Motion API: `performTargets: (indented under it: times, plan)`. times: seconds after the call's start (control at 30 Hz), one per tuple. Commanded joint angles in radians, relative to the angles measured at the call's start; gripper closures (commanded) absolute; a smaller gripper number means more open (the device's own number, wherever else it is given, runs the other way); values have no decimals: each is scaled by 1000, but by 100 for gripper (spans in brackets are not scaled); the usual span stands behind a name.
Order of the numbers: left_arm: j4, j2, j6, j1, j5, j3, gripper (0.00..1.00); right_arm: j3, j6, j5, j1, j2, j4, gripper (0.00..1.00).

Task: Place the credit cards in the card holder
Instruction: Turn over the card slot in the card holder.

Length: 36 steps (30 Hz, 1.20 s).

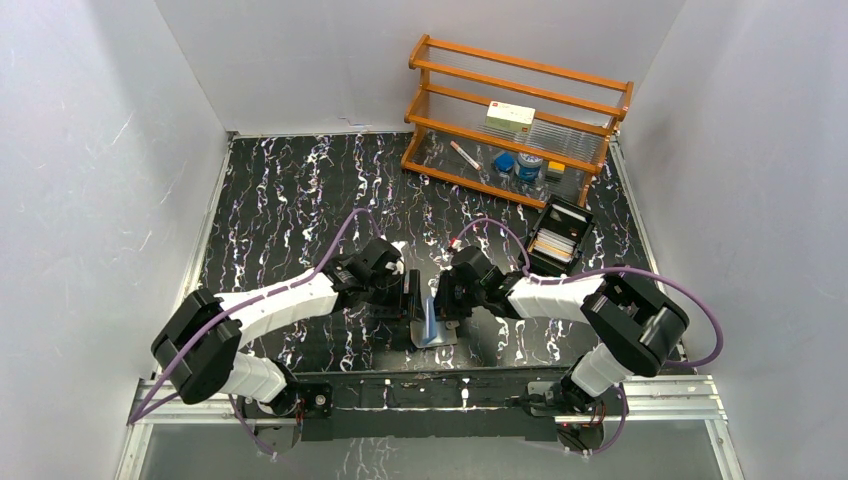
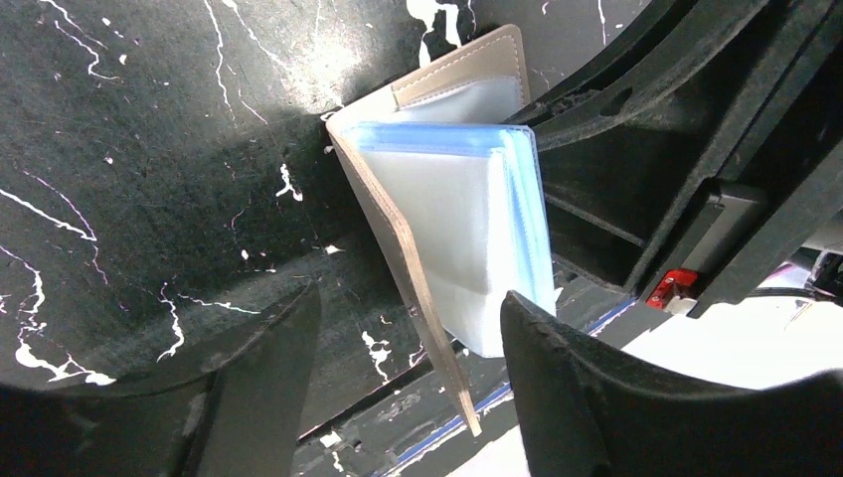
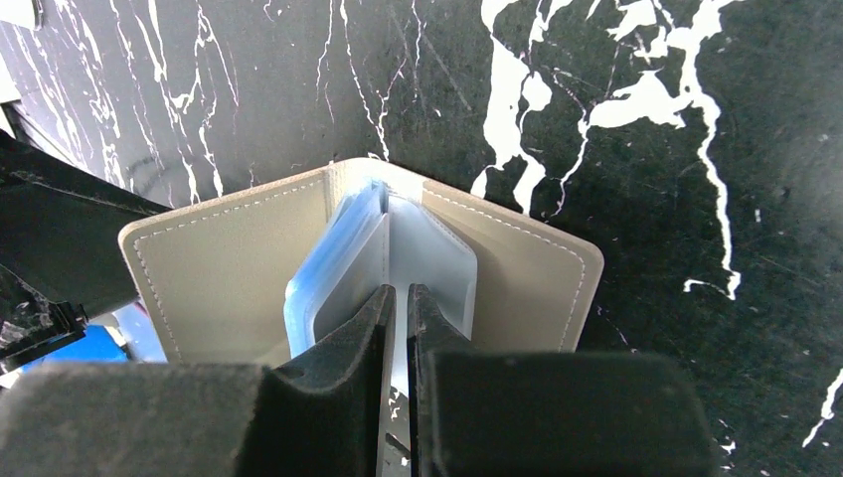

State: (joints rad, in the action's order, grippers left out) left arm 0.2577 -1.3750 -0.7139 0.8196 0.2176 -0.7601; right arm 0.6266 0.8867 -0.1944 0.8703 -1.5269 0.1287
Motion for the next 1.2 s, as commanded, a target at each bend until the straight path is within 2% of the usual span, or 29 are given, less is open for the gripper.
performTargets:
  times: [0.0, 0.1, 0.17, 0.33, 0.53, 0.7, 0.8, 1.03, 1.17]
  plan:
    - [34, 11, -2, 8, -29, -33, 40, 42, 14, 3, 10, 6, 15, 83]
    - [30, 37, -16, 9, -52, -10, 59, 32, 38, -10, 12, 32, 36, 83]
    - [23, 67, -32, 9, -68, 15, 68, 23, 45, -13, 12, 55, 52, 83]
    - [3, 117, -70, 6, -87, 73, 81, -2, 87, -31, 11, 101, 102, 74]
    - [-13, 125, -74, 5, -95, 97, 85, -50, 134, -53, 12, 120, 201, 69]
    - [-33, 128, -78, 6, -83, 113, 84, -64, 152, -79, 11, 91, 247, 69]
    - [-34, 132, -83, 4, -85, 119, 79, -70, 159, -89, 12, 87, 263, 69]
    - [4, 183, -100, -16, -98, 102, 51, -60, 145, -82, 13, 64, 252, 69]
    - [-29, 218, -132, -35, -49, 117, 42, -49, 140, -75, 18, 46, 244, 70]
